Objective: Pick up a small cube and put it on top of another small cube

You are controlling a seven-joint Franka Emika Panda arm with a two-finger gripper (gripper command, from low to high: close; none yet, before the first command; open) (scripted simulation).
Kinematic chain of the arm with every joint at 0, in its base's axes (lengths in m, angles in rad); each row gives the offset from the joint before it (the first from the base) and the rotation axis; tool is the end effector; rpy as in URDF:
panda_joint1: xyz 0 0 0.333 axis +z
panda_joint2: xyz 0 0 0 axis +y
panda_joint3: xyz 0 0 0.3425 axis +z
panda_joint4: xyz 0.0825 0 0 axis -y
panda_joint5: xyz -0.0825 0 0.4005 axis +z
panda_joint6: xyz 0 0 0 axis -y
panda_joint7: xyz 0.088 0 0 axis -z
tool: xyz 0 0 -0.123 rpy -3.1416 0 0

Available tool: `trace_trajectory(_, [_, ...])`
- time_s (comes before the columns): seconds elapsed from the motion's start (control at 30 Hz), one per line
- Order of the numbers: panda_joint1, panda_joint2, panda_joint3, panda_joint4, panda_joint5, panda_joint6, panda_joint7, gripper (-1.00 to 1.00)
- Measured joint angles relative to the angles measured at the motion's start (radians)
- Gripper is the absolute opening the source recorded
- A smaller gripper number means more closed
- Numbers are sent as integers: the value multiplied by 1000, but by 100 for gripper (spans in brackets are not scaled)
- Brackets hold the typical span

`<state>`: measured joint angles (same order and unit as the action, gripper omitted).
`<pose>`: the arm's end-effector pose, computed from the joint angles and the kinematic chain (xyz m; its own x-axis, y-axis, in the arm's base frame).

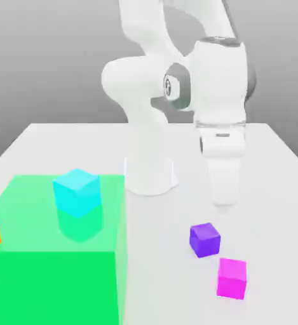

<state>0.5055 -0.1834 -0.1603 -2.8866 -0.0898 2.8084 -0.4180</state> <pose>0.3395 0.1300 0.2434 0.6573 0.7481 0.0910 0.7473 -0.6626 0.0501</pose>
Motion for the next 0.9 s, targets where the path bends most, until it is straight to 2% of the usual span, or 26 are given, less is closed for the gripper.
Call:
trace_trajectory(0.13, [57,88,-8,-72,28,73,-181,0])
trace_trajectory(0.23, [75,188,7,-70,90,155,-250,0])
trace_trajectory(0.33, [20,296,80,-53,168,244,-308,0])
trace_trajectory(0.4, [-31,368,134,-41,182,304,-319,0])
trace_trajectory(0.43, [-48,397,150,-36,182,328,-320,-100])
trace_trajectory(0.67, [-54,401,155,-36,182,329,-320,-100])
trace_trajectory(0.9, [-30,172,101,-75,84,140,-250,-100])
